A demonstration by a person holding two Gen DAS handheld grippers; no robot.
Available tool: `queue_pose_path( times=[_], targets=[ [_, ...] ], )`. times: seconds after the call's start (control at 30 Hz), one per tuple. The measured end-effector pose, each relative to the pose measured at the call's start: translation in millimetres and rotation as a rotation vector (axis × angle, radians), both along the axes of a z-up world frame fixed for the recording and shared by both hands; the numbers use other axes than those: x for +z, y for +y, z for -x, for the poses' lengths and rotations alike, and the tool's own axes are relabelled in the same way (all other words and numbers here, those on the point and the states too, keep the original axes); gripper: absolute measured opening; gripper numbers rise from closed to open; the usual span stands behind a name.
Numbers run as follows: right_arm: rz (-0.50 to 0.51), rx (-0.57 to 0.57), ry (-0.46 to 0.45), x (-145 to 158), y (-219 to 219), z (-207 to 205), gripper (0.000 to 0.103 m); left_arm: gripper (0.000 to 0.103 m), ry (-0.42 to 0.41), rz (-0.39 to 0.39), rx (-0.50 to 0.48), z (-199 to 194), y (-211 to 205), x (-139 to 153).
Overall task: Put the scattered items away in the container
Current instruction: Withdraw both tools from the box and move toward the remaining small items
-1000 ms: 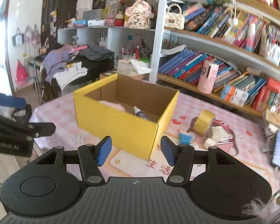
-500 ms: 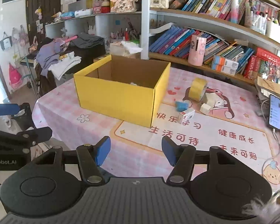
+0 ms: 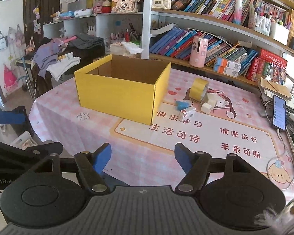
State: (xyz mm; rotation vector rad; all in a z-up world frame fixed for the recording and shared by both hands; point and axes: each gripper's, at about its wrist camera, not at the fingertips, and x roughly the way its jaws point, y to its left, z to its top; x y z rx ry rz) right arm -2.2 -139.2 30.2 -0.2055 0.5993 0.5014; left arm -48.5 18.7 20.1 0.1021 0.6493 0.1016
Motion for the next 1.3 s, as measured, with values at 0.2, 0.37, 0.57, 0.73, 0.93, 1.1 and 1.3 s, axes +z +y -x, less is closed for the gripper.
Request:
queue_pose_path(
  times=[0.2, 0.37, 0.57, 0.73, 0.93, 1.1, 1.3],
  targets=[
    [0.071, -0.018, -0.090, -4, -9, 5, 0.081, 0.093, 0.020, 0.012, -0.018, -10, -6, -6],
    [0.033, -0.075, -0.011, -8, -27, -6, 0.085, 0.094, 0.030, -0.005, -0.067, -19, -18, -9],
    [0.027, -0.118, -0.002, -8, -38, -9, 0.090, 0.099, 0.039, -0.008, -0.098, -24, -28, -11],
    [0.024, -0.128, 0.012, -8, -44, -13, 0.091, 0.100, 0.046, 0.011, -0.103, -30, -30, -11],
    [0.026, -0.150, 0.023, -8, -51, -15, 0.091, 0.100, 0.046, 0.021, -0.122, -33, -37, -11],
    [0.032, -0.171, 0.029, -10, -58, -17, 0.091, 0.100, 0.058, 0.039, -0.138, -38, -41, -14],
    [0.029, -0.195, 0.034, -11, -66, -20, 0.092, 0.100, 0.069, 0.049, -0.156, -45, -47, -15]
  ],
)
